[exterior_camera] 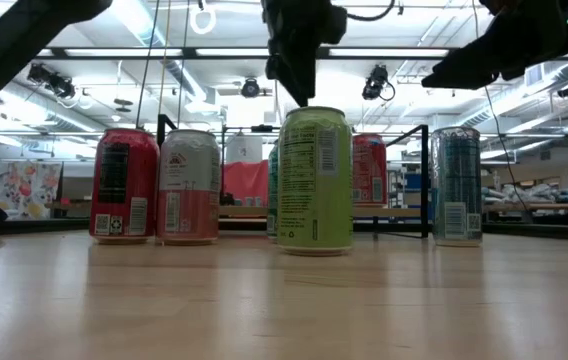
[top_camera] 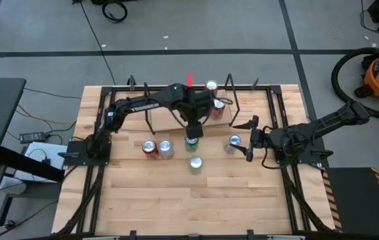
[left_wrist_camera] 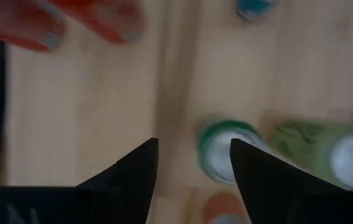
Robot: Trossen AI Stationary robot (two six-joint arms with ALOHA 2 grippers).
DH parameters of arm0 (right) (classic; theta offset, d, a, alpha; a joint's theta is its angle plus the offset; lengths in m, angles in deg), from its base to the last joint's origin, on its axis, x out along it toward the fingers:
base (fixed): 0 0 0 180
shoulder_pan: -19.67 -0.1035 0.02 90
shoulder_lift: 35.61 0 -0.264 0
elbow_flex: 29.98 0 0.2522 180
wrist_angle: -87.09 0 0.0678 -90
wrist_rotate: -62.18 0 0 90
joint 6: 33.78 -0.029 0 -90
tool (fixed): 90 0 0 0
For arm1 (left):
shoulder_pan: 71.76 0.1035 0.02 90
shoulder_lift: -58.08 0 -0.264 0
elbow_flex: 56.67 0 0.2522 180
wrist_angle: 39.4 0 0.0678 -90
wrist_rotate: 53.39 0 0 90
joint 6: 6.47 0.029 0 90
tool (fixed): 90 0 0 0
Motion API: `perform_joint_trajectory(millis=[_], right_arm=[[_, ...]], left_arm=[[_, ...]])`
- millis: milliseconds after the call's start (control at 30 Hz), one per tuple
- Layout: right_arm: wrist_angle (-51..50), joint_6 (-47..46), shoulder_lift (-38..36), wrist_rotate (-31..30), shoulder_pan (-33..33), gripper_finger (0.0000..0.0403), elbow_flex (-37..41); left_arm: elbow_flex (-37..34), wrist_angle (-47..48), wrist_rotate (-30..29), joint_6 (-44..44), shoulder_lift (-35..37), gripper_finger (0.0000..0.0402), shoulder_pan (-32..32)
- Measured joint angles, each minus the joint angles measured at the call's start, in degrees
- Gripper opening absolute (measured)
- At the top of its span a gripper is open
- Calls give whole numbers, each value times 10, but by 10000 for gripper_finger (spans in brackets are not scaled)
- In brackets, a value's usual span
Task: Place canned beverage on shelf
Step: Put the green soda can on the shelf
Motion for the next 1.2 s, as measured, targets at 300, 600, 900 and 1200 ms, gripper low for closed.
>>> perform_joint_trajectory(millis=[300,600,900,1200], right_arm=[[17,0,12,14,0,364,0],[21,3,17,15,0,364,0],[21,-7,19,32,0,364,0],[24,-6,19,29,0,364,0]], left_arm=[[-16,12,-63,3,1,237,-73],[-16,-1,-125,7,1,295,-111],[-16,-35,-85,22,-3,302,-93],[-16,-94,-57,70,-3,302,-101]])
